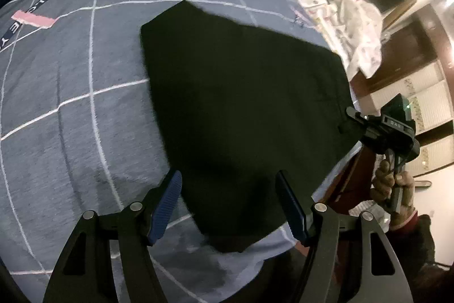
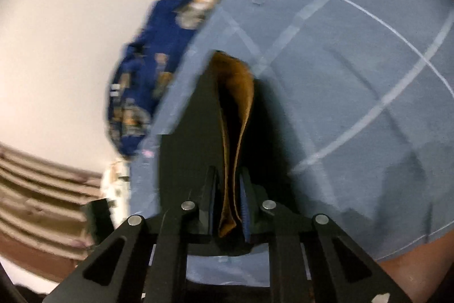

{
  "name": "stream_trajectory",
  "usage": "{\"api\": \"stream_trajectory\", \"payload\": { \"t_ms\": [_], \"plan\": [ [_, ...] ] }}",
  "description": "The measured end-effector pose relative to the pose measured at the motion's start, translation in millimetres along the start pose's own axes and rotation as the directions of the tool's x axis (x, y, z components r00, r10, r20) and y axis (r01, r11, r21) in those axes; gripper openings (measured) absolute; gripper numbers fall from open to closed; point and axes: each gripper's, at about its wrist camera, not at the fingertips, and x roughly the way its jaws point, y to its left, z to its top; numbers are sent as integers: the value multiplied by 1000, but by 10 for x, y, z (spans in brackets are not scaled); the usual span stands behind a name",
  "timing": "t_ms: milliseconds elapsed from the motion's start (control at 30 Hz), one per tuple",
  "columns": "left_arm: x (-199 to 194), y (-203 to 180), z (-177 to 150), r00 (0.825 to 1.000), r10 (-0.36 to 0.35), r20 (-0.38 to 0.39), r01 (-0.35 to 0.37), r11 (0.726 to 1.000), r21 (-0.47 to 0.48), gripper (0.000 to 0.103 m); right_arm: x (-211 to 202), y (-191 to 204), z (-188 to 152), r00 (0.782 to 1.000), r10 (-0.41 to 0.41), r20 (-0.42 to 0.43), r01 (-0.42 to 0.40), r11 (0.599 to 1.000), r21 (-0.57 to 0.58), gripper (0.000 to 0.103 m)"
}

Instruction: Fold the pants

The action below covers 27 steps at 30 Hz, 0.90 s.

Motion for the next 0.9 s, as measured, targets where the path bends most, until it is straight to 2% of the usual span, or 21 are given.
{"api": "stream_trajectory", "payload": {
  "t_ms": [100,167,267,367,433,500,633,733,767,800,900],
  "plan": [
    [3,7,-14,1000,-3,0,3,1000,-3,69,37,-162,-6,1000,21,-10,-20,999,49,15],
    [-19,1,-14,1000,-1,5,1,1000,1,69,48,-110,-15,1000,3,-12,-3,1000,22,15],
    [-130,-8,7,999,-7,53,6,1000,14,69,46,-29,18,1000,-21,-19,21,1000,-19,17],
    [-272,19,45,993,-23,114,22,1000,18,69,32,135,57,996,-94,-3,93,989,-116,22],
    [-315,75,83,990,0,140,-3,1000,16,69,56,215,95,989,-147,-1,145,974,-173,29],
    [-312,151,109,988,25,151,-25,1000,1,69,107,250,146,986,-165,-9,159,966,-202,34],
    [-156,316,166,994,-48,102,52,998,-33,69,204,240,265,982,-184,-39,171,961,-218,38],
    [80,332,239,998,-36,42,36,999,-9,69,287,203,360,980,-181,-76,161,963,-215,43],
    [118,348,246,999,-36,32,36,999,-7,69,316,178,383,981,-166,-96,144,968,-206,45],
    [99,345,262,997,-54,63,54,999,3,69,338,168,405,983,-146,-108,123,973,-198,46],
    [160,301,323,992,-123,27,122,992,30,69,370,128,455,985,-97,-145,72,982,-173,48]
  ]
}}
